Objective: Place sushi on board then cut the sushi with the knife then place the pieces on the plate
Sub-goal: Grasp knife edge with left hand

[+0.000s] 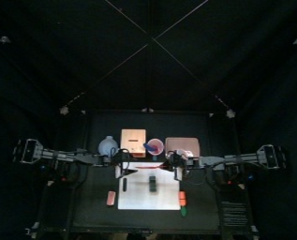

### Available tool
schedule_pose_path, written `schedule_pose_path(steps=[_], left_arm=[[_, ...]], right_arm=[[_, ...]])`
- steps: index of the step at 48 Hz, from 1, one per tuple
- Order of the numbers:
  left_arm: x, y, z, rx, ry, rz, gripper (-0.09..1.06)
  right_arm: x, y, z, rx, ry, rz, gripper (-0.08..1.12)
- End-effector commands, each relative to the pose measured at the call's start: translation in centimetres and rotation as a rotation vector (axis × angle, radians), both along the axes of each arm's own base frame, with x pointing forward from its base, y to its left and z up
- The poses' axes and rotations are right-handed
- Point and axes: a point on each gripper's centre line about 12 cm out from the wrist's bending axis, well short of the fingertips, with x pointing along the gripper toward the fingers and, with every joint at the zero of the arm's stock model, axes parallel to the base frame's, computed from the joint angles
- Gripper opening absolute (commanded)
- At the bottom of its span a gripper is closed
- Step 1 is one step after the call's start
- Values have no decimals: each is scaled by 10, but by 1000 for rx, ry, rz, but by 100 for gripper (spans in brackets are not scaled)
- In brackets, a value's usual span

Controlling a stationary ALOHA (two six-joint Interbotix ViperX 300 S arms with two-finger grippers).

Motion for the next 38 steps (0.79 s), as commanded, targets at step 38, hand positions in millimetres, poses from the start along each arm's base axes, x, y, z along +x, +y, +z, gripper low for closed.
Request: schedule_pose_path(steps=[38], left_arm=[[35,-1,-18,16,60,-13,78]], right_arm=[[3,6,0,14,-9,12,27]])
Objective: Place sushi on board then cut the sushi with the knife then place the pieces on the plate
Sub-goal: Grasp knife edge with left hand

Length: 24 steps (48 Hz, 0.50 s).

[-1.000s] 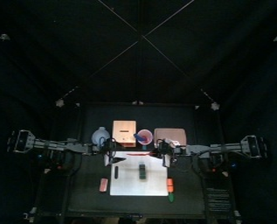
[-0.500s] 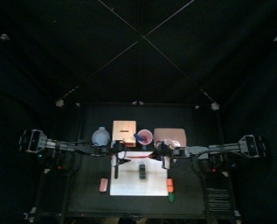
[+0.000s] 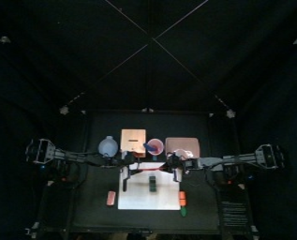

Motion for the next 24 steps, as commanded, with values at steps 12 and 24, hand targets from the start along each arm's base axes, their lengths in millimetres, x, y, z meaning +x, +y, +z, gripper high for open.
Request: schedule_pose_path(steps=[12,24], left_arm=[[6,-2,10,4,-32,-7,54],[6,-12,9,2,-29,-35,36]], right_arm=[[-1,1,5,3,-20,2,27],[-4,2,-6,56,13,-20,27]])
